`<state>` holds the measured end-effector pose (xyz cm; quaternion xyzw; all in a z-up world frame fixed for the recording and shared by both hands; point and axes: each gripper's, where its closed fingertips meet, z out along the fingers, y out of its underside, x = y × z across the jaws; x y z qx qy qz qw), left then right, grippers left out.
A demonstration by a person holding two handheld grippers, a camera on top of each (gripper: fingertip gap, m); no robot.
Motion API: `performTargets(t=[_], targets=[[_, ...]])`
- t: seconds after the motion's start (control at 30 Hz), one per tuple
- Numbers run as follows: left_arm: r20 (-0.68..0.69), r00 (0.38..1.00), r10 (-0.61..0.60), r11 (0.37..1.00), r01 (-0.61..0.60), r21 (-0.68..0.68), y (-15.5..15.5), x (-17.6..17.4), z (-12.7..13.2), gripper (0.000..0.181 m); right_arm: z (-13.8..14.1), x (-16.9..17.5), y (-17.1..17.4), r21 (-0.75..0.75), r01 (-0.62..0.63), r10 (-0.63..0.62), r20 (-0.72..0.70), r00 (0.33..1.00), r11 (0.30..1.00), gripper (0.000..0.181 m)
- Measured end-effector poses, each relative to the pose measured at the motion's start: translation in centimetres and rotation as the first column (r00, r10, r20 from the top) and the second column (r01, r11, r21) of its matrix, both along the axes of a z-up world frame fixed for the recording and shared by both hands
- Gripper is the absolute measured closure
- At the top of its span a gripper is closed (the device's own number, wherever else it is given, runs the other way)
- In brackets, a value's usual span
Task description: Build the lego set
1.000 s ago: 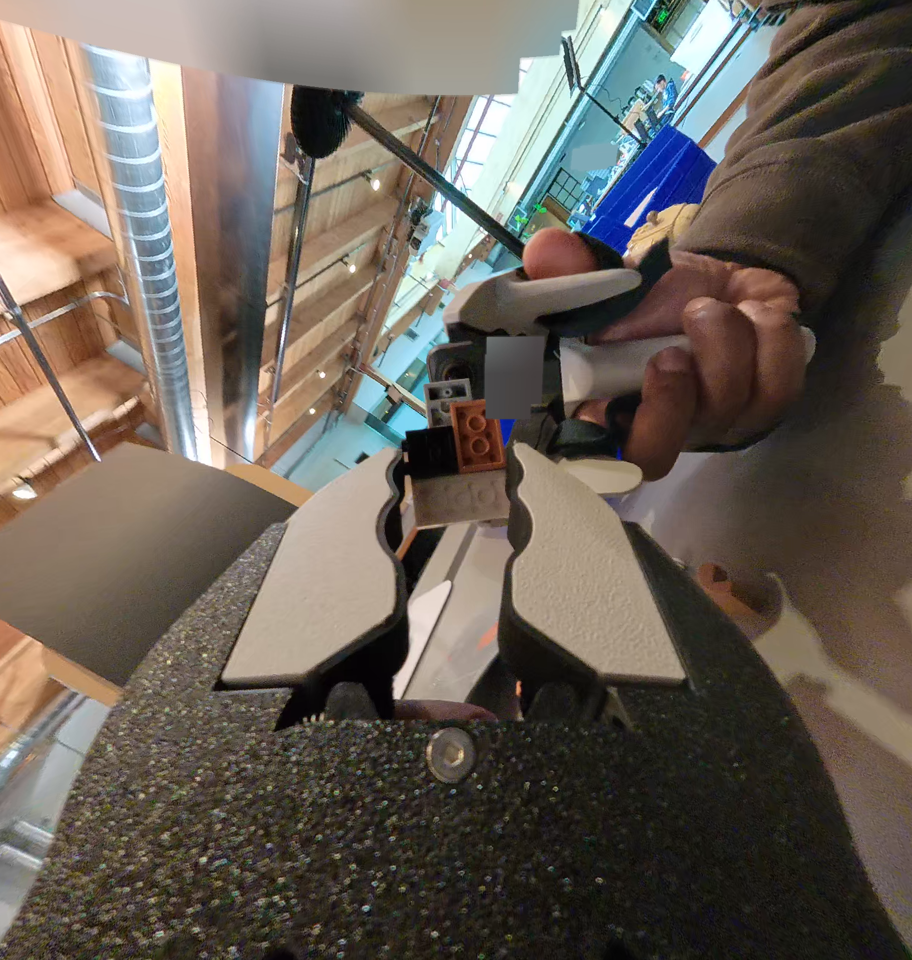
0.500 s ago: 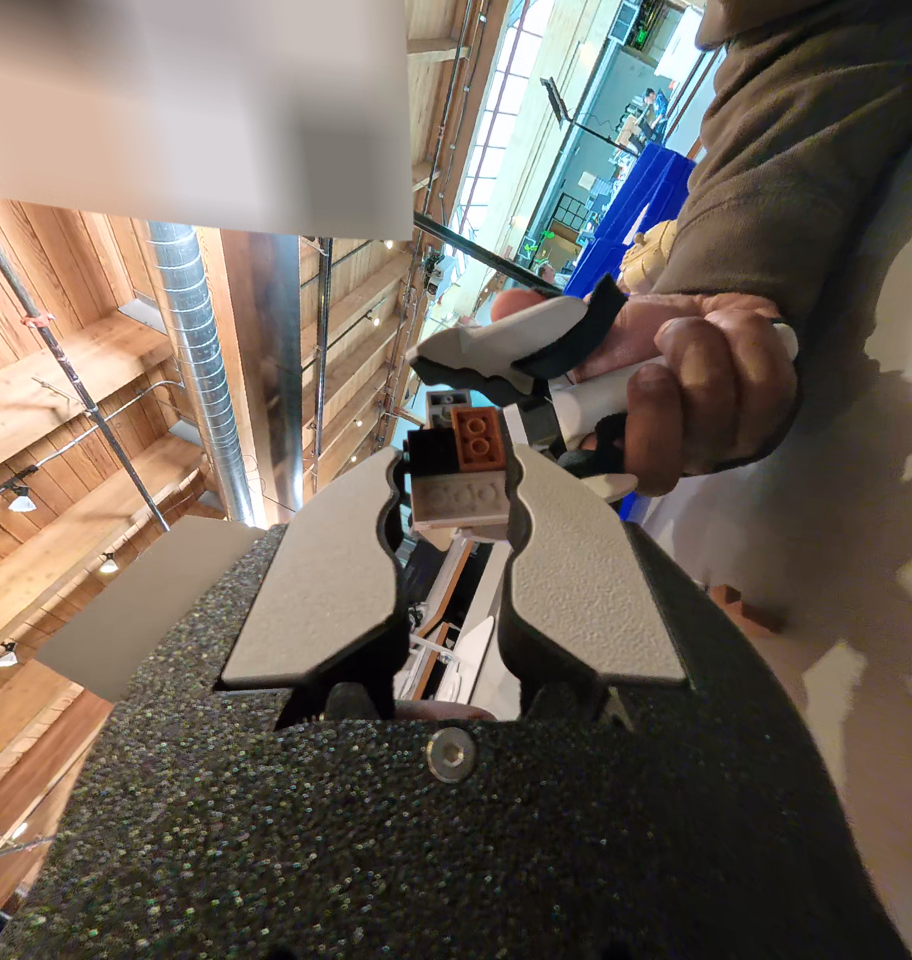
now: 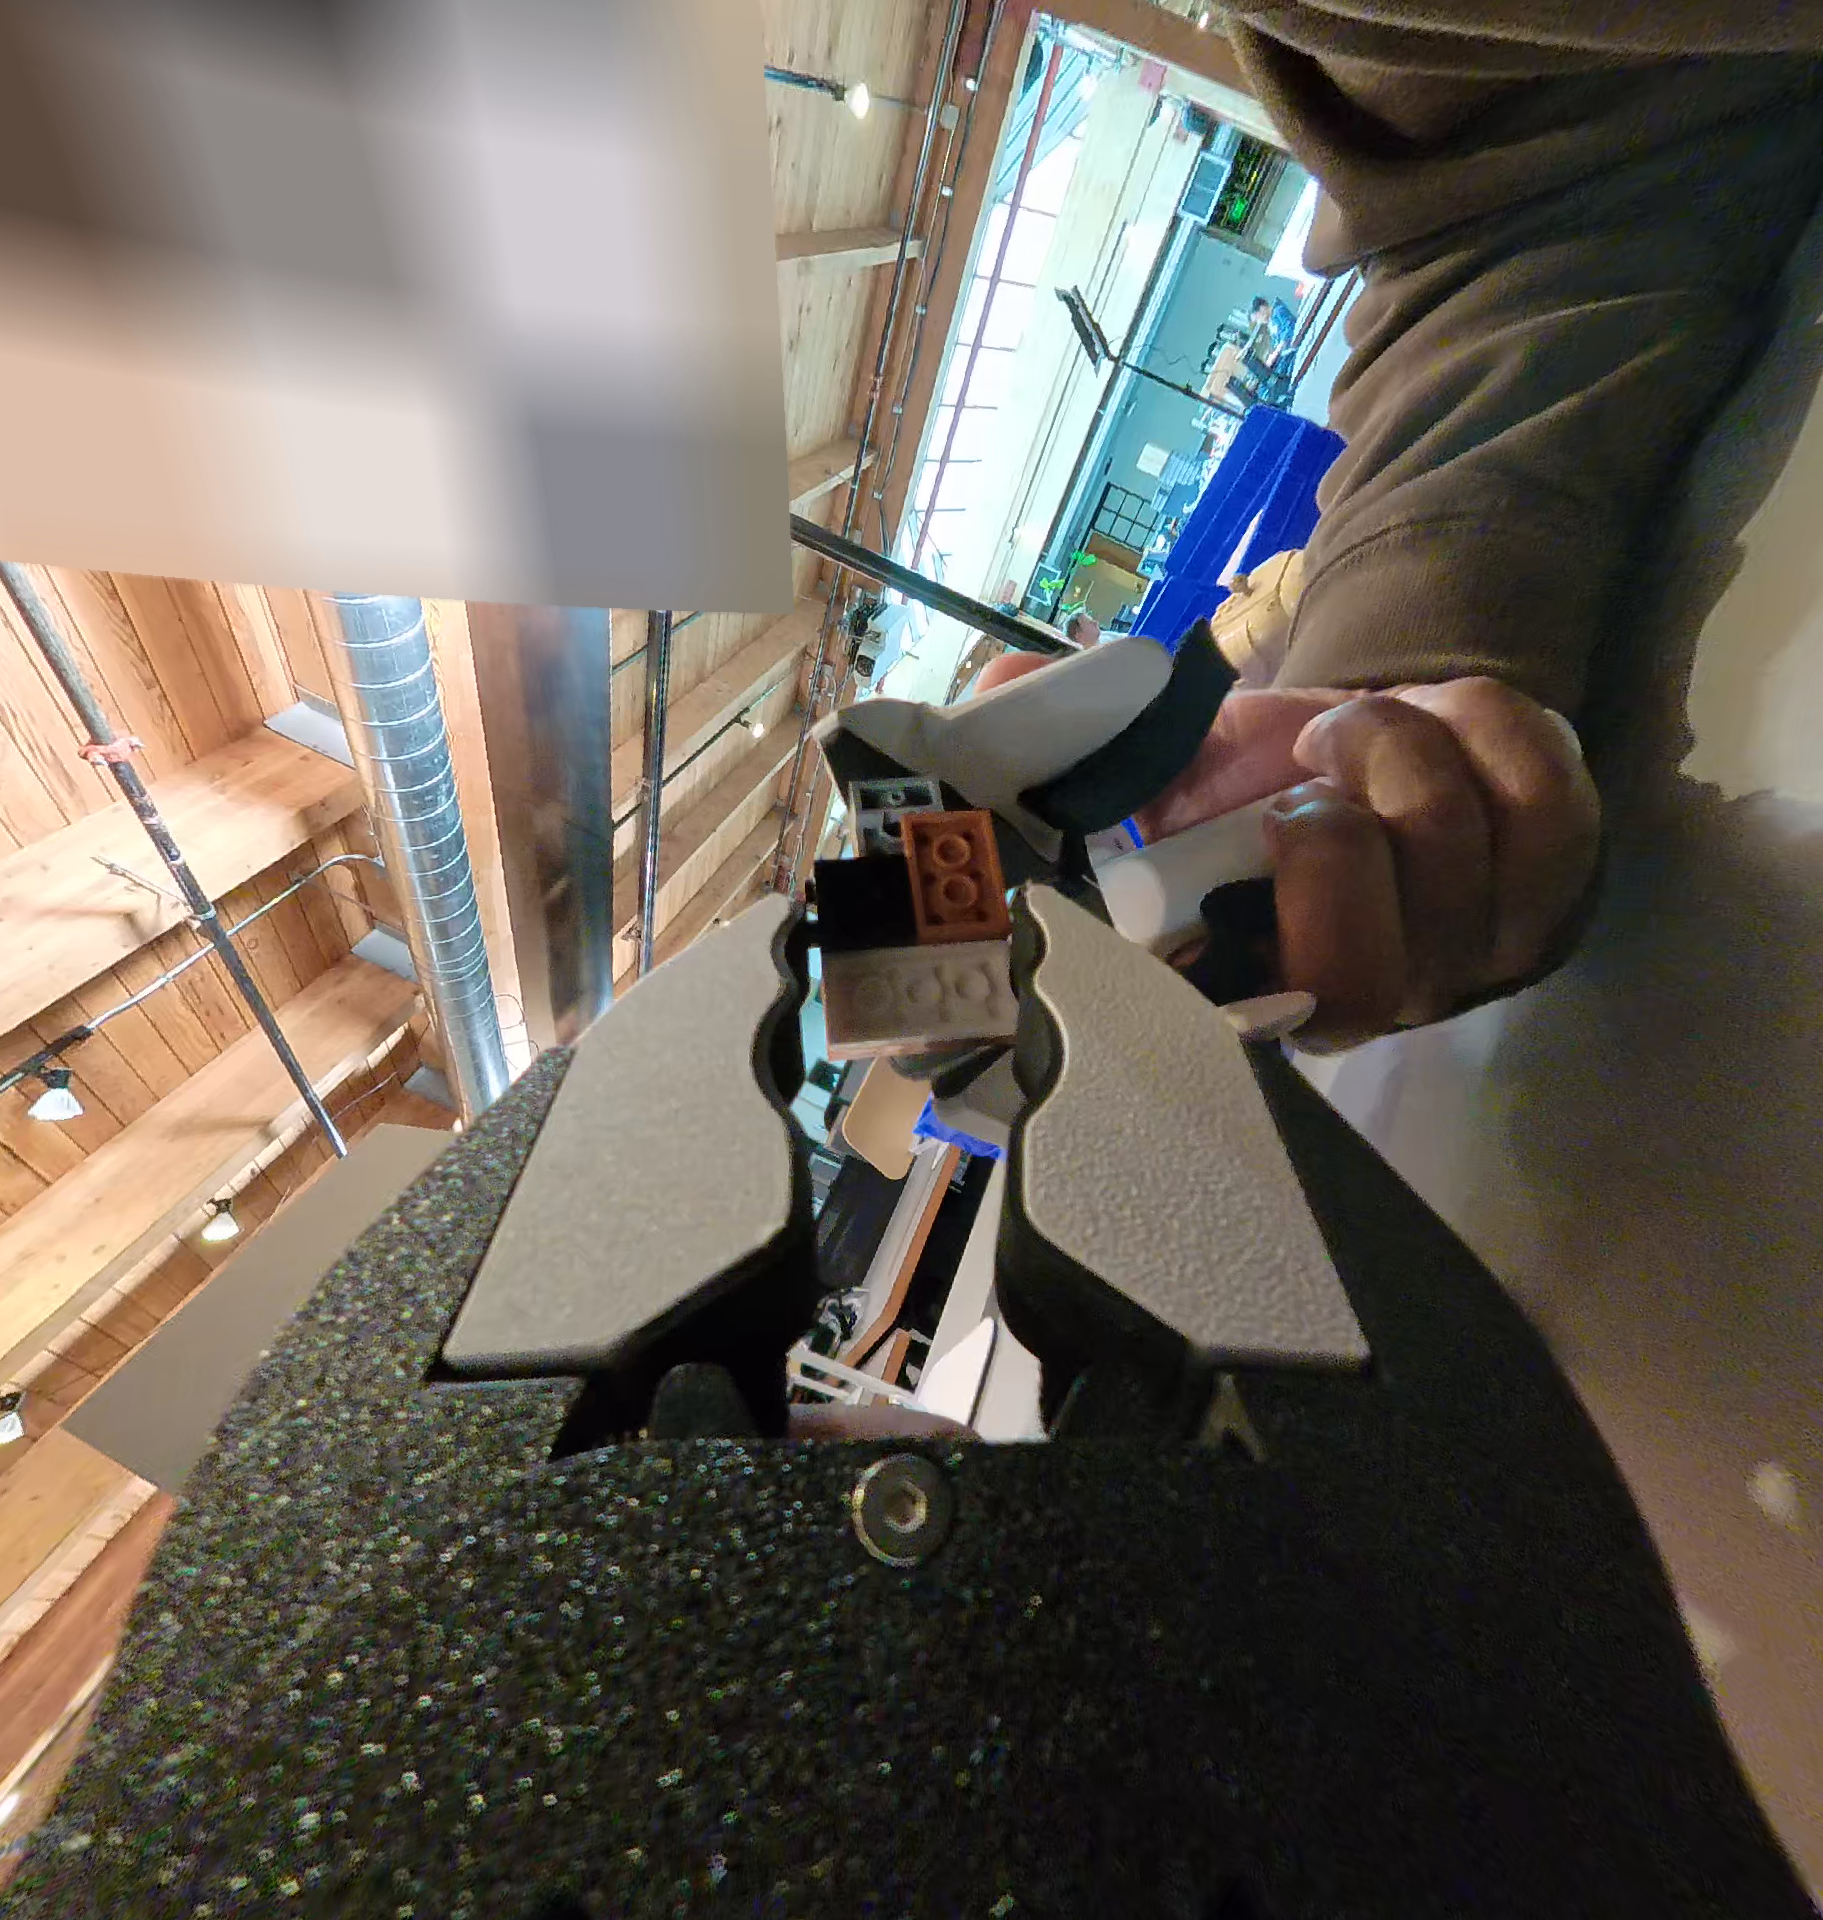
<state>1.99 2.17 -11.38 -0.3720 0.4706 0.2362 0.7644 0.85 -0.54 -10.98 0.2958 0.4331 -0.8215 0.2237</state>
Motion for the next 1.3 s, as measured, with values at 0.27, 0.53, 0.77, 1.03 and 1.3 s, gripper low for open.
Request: performTargets(t=[0.27, 0.53, 0.77, 1.03, 1.3], targets=[[0.143, 0.989, 0.03, 0.978, 0.001, -0.209, 1.9, -2.8, -1.2, 0.139, -1.1, -2.0, 2.0, 0.241, 0.301, -0.281, -0.117, 0.953, 0.923, 0.124], [0.645, 0.759, 0.091, 0.676, 0.429, -0.6, 4.0, -6.0, -3.6, 0.139, -4.6, -4.6, 5.4, 0.616, 0.612, -0.5, -0.373, 0.782, 0.497, 0.124], [0.831, 0.293, 0.473, 0.273, 0.848, -0.455, 5.4, -7.5, -4.9, 0.141, -7.6, -5.6, 6.6, 0.76, 0.616, -0.498, -0.46, 0.735, 0.207, 0.124], [0.7, 0.236, 0.674, 0.071, 0.923, -0.379, 5.0, -5.6, -7.6, 0.141, -9.4, -6.4, 7.3, 0.807, 0.59, -0.444, -0.533, 0.721, -0.011, 0.124], [0.666, 0.236, 0.708, 0.032, 0.931, -0.364, 4.7, -4.6, -8.2, 0.161, -9.7, -6.5, 6.5, 0.776, 0.615, -0.328, -0.622, 0.711, -0.139, 0.124]])
